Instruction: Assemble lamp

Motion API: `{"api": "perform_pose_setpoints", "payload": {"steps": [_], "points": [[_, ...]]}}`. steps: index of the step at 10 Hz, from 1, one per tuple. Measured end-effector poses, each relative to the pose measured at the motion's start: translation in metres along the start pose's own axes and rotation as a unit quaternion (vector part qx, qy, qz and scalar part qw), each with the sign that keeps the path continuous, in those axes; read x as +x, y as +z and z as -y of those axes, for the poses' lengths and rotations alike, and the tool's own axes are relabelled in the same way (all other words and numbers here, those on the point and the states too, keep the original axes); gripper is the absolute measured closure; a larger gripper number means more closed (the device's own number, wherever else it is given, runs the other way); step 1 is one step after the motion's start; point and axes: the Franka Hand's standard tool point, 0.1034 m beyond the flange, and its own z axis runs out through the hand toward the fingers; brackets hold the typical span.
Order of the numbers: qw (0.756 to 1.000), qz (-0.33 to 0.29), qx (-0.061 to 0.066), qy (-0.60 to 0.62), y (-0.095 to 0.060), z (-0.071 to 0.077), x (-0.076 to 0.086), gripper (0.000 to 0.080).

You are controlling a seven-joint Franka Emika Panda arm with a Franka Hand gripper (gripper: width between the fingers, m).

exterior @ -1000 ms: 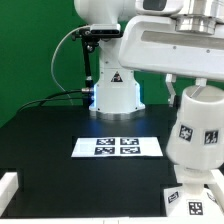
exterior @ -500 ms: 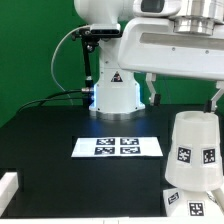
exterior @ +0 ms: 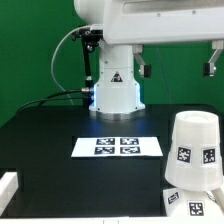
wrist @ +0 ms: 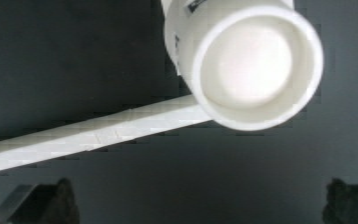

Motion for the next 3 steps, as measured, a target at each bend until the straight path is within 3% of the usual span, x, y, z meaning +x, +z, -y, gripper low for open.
{"api": "perform_pose_setpoints", "payload": {"steps": [3], "points": [[1.000, 0.000, 0.000, -0.001, 0.0008, 0.0010, -0.0006, 0.0101]]}}
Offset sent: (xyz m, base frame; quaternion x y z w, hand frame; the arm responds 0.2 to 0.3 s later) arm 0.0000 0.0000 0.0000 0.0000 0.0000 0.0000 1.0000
